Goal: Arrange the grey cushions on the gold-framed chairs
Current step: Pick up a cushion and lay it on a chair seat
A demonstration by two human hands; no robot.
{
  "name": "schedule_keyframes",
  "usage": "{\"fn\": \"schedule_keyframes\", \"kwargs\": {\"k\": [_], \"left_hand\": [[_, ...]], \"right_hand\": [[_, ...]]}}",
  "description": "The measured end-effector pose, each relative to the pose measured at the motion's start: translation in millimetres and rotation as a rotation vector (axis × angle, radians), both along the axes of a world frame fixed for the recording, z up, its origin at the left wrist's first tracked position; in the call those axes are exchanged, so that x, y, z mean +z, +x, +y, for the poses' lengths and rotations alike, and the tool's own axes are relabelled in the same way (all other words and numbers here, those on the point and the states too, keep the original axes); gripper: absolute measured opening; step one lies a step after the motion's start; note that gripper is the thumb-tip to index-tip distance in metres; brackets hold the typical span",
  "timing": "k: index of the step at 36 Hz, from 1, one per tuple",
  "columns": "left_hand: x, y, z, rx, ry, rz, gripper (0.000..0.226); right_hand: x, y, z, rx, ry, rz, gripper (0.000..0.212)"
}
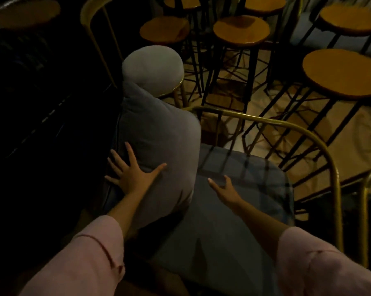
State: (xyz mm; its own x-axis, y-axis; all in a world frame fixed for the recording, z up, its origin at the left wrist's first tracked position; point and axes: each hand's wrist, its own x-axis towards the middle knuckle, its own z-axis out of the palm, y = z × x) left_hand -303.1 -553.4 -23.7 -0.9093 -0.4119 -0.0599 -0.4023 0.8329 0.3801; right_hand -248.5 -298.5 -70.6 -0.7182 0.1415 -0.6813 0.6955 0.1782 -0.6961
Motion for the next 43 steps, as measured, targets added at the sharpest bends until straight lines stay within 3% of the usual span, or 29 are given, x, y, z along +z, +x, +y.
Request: {"fn": "schedule_keyframes", "kwargs": {"k": [8, 13, 17, 25, 29, 34, 38, 43], "left_hand": [[-39, -56, -63, 0.025, 0.166, 0.020, 0.131], [-67, -86, -118, 0.029, 0.389, 0.066, 0.135], [-71, -83, -123, -0.006, 0.454, 0.118, 0.127], [-50, -68, -114, -0.075, 0.568, 0.226, 0.117], [-45, -49, -82, -0.110, 0.588, 0.167, 0.113], [-58, -10, -20, -0.200, 0.692, 0.020, 0.112], [-82, 16, 15, -0.225, 0.738, -0.161, 0.117], [-102, 36, 49, -0.307, 0.662, -0.324, 0.128]], "right_hand": [[-47, -66, -29, -0.141, -0.117, -0.037, 0.096], [-73, -96, -50, -0.163, -0.230, 0.069, 0.138], [-75, -92, -53, -0.207, -0.213, 0.120, 0.143], [-43, -54, -29, -0.269, -0.129, 0.186, 0.123], [-29, -14, 2, -0.379, -0.074, 0.160, 0.102], [-19, 56, 50, -0.459, -0.036, 0.091, 0.136], [-36, 106, 90, -0.544, -0.054, -0.021, 0.111], [-73, 150, 118, -0.558, -0.079, -0.072, 0.121]]}}
